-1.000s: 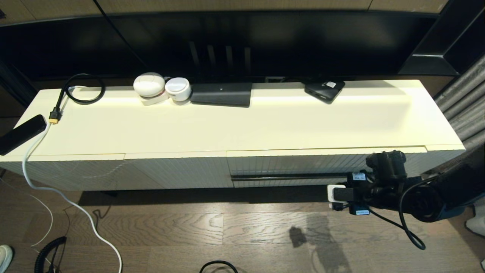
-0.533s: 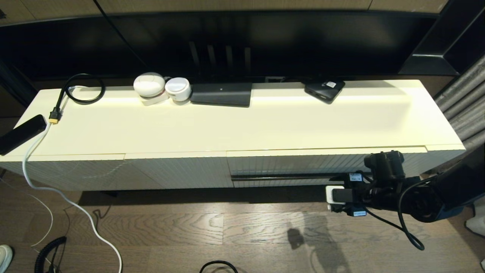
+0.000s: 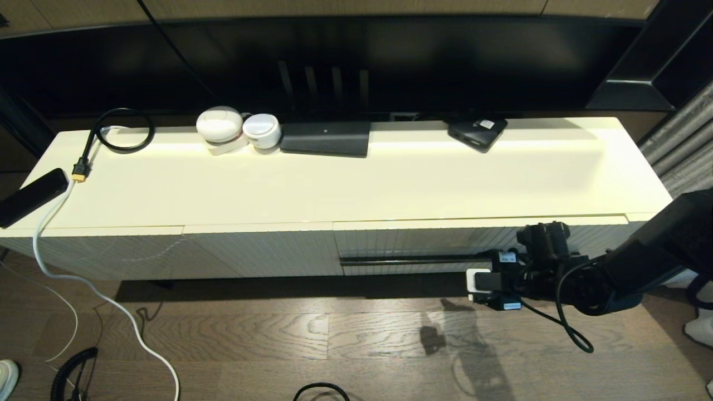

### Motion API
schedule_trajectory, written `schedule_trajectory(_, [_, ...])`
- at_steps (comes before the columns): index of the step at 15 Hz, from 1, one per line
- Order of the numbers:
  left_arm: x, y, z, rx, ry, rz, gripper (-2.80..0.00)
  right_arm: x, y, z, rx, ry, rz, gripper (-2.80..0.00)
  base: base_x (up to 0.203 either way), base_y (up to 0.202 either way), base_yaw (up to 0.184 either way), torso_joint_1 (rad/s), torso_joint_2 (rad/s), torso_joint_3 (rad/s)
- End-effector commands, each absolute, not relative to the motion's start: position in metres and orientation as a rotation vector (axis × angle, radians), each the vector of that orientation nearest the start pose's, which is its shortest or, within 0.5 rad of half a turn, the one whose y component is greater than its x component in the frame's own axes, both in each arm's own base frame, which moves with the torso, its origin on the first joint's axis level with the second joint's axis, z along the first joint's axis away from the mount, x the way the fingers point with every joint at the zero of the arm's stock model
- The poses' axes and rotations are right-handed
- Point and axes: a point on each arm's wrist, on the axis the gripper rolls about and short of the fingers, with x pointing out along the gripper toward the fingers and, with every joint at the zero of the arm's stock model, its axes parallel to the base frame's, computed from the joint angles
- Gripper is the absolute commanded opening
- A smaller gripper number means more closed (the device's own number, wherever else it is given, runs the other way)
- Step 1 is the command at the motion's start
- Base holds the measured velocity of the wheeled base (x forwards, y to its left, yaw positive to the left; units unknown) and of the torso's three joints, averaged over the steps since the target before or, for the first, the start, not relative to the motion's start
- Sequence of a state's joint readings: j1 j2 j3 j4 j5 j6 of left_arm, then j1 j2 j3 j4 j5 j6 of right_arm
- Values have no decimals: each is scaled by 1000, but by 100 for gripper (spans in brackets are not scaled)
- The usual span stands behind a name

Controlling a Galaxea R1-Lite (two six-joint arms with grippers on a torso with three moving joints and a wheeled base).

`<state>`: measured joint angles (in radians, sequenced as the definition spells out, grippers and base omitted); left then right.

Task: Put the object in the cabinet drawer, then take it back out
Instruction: Open the drawer

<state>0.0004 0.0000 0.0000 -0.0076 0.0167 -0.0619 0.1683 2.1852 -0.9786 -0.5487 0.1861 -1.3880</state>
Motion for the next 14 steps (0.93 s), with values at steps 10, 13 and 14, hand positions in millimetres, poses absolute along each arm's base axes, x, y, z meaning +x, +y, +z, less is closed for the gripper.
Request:
schedule_trajectory(10, [-23, 0, 76, -63, -8, 17, -280, 403, 65, 33, -1319, 311, 719, 0, 0, 0, 0, 0, 0, 0])
schedule_trajectory(13, [-23, 0, 76, -63, -8, 18, -280, 405, 63, 31, -1317, 313, 714, 0, 0, 0, 0, 0, 0, 0])
schedule_trajectory(14, [-23, 0, 76, -63, -8, 17, -280, 407, 63, 31, -1318, 312, 711, 0, 0, 0, 0, 0, 0, 0])
